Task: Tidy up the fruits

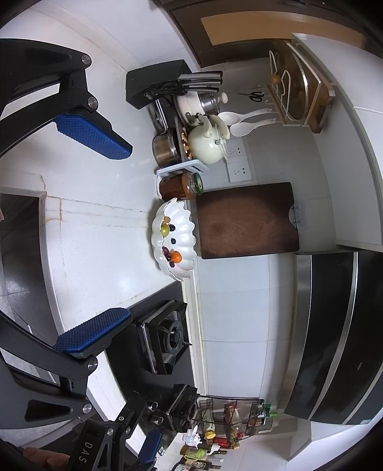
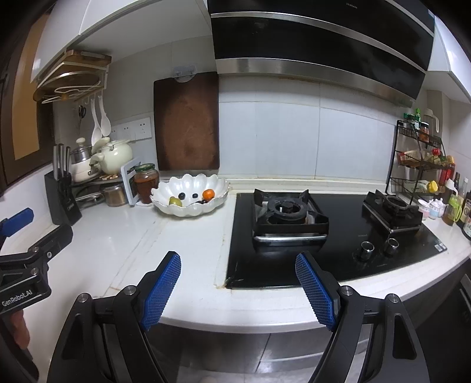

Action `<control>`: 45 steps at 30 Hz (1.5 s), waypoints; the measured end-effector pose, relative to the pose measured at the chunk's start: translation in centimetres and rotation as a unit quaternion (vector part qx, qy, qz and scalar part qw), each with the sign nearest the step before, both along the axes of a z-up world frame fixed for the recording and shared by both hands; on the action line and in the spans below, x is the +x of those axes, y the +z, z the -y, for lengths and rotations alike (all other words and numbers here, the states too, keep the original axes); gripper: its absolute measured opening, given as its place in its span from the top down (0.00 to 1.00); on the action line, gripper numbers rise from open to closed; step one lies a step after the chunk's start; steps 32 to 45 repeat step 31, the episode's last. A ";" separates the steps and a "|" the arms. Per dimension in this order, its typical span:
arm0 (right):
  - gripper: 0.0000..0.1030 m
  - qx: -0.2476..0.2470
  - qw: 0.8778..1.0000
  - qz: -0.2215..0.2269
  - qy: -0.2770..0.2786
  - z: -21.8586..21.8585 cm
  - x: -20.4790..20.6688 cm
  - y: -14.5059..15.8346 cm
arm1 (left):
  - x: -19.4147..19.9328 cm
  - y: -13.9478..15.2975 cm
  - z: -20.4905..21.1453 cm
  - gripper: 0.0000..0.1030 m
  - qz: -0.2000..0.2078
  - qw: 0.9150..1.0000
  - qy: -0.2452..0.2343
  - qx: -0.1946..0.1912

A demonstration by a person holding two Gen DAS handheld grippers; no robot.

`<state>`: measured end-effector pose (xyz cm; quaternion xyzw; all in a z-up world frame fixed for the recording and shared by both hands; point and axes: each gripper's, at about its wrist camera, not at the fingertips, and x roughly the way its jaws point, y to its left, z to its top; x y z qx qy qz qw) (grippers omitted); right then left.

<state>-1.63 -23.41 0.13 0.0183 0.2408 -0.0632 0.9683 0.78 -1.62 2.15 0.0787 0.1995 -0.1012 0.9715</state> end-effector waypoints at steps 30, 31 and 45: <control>0.21 -0.003 1.000 -0.009 -0.004 -0.3 -0.5 -0.2 | 0.1 -0.1 -0.3 0.00 -0.014 1.000 -0.012 -0.007; 0.21 -0.003 1.000 -0.009 -0.004 -0.3 -0.5 -0.2 | 0.1 -0.1 -0.3 0.00 -0.014 1.000 -0.011 -0.007; 0.21 -0.003 1.000 -0.009 -0.004 -0.3 -0.5 -0.2 | 0.1 -0.1 -0.3 0.00 -0.014 1.000 -0.011 -0.007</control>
